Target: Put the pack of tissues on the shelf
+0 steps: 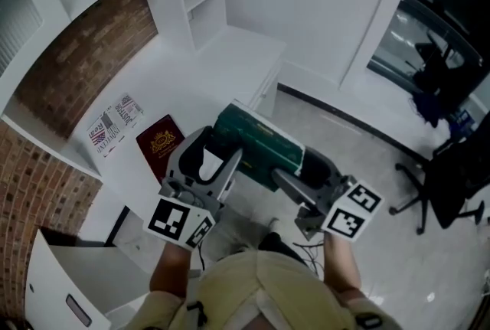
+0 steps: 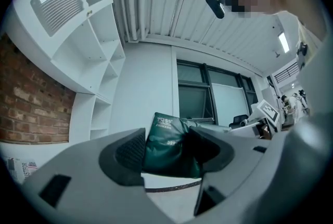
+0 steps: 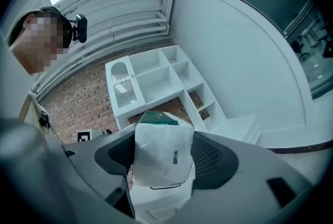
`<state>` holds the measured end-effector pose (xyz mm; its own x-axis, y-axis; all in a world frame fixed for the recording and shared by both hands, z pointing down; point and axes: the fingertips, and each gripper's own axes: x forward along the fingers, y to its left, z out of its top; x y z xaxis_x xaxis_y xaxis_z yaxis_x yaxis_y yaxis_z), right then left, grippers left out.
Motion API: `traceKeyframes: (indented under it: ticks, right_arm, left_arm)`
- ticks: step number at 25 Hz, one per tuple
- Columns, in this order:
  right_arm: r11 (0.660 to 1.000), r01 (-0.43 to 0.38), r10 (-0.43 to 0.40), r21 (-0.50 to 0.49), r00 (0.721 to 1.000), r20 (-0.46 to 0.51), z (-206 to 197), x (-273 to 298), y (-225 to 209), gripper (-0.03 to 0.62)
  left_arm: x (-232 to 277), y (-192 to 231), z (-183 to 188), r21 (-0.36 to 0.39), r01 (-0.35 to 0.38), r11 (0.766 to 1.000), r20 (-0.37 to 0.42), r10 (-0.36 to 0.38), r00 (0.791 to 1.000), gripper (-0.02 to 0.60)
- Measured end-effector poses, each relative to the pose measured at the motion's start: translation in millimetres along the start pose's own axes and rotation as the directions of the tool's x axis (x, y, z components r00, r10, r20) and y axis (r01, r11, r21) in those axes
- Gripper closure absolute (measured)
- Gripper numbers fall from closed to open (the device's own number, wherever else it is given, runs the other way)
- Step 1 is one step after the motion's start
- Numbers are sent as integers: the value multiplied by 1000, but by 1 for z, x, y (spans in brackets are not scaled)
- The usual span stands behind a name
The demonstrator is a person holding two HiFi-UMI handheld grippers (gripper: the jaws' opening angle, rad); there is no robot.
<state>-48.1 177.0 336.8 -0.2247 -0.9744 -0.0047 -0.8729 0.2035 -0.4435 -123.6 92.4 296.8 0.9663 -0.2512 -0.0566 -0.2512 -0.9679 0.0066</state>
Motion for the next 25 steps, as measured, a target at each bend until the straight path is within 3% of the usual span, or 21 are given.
traceKeyframes:
  ticks: [17,25]
  right_arm:
    - [988,-155,153,-18,984,-86,55,33,-92,276]
    - [983,-181,182,19,979,-89,62,51,-123,276]
  left_arm:
    - [91,18,-3,0,-187,982,21,186,982,316]
    - [120,34,-8,19,-222,975,-13,222,975,316]
